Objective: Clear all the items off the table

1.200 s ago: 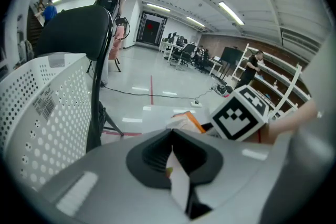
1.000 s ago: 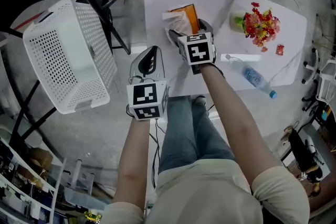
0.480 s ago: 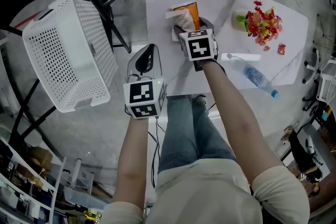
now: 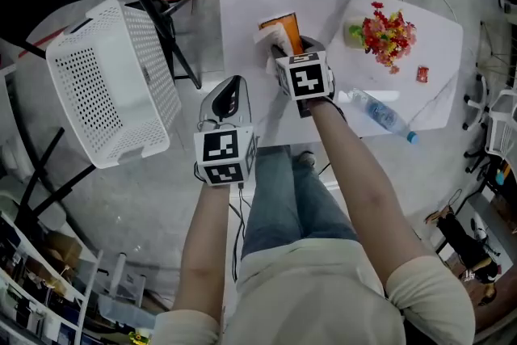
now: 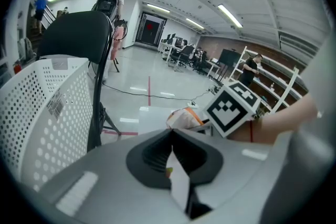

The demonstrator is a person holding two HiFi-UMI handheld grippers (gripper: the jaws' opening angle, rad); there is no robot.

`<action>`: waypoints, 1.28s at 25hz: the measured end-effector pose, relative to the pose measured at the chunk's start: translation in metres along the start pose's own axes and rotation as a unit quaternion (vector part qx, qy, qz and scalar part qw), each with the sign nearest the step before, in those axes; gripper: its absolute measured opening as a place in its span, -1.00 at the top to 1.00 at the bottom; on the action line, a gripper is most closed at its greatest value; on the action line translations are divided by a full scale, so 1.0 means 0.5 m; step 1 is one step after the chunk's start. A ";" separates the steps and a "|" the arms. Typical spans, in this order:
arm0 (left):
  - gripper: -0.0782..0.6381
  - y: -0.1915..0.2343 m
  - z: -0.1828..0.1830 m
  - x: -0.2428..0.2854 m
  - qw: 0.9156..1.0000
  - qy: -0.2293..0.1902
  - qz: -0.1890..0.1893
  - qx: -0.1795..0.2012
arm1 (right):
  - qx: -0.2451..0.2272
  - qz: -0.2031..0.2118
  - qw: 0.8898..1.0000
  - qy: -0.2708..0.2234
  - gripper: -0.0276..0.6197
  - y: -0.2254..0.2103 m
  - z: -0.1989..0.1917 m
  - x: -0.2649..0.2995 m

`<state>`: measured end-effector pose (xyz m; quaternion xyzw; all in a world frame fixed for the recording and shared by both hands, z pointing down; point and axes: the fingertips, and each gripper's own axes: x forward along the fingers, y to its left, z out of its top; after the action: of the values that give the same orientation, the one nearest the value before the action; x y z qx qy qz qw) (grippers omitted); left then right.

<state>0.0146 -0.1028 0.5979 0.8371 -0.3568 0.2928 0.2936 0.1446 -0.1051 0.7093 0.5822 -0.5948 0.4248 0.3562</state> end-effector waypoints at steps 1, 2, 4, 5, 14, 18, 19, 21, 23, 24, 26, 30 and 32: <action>0.75 -0.006 0.005 -0.005 1.000 -0.002 -0.001 0.001 | 0.002 0.000 1.000 -0.004 0.13 0.000 0.005 -0.012; 0.75 -0.012 0.011 -0.011 1.000 -0.003 -0.003 0.003 | 0.004 0.000 1.000 -0.009 0.13 0.000 0.010 -0.024; 0.75 -0.023 0.021 -0.023 1.000 -0.006 -0.005 0.005 | 0.009 0.000 1.000 -0.017 0.13 0.001 0.020 -0.052; 0.75 -0.028 0.026 -0.030 1.000 -0.007 -0.006 0.006 | 0.012 0.001 1.000 -0.021 0.13 0.002 0.025 -0.067; 0.75 -0.061 0.064 -0.096 1.000 -0.013 -0.004 0.012 | 0.019 0.006 0.999 -0.046 0.13 0.020 0.039 -0.201; 0.75 -0.078 0.081 -0.129 1.000 -0.016 -0.006 0.019 | 0.019 0.001 0.998 -0.055 0.13 0.022 0.037 -0.258; 0.75 -0.082 0.085 -0.137 1.000 -0.016 -0.006 0.020 | 0.020 0.000 0.998 -0.057 0.13 0.023 0.036 -0.272; 0.75 -0.092 0.090 -0.153 1.000 -0.016 -0.007 0.022 | 0.020 -0.002 0.998 -0.060 0.13 0.022 0.033 -0.299; 0.75 -0.104 0.093 -0.165 0.999 -0.015 -0.010 0.026 | 0.019 -0.002 0.998 -0.065 0.13 0.022 0.032 -0.324; 0.75 -0.111 0.095 -0.171 0.999 -0.014 -0.012 0.030 | 0.017 -0.002 0.998 -0.068 0.13 0.022 0.032 -0.337; 0.75 -0.126 0.100 -0.184 0.999 -0.015 -0.015 0.038 | 0.013 -0.003 0.997 -0.074 0.13 0.021 0.031 -0.360; 0.75 -0.161 0.112 -0.211 0.999 -0.020 -0.016 0.045 | 0.010 -0.001 0.996 -0.089 0.13 0.012 0.027 -0.406; 0.75 -0.181 0.121 -0.225 0.999 -0.025 -0.016 0.046 | 0.007 0.002 0.995 -0.096 0.13 0.006 0.025 -0.429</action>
<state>0.0366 -0.0457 0.4539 0.8622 -0.3371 0.2830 0.2506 0.1571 -0.0330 0.5072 0.6217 -0.6244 0.3714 0.2928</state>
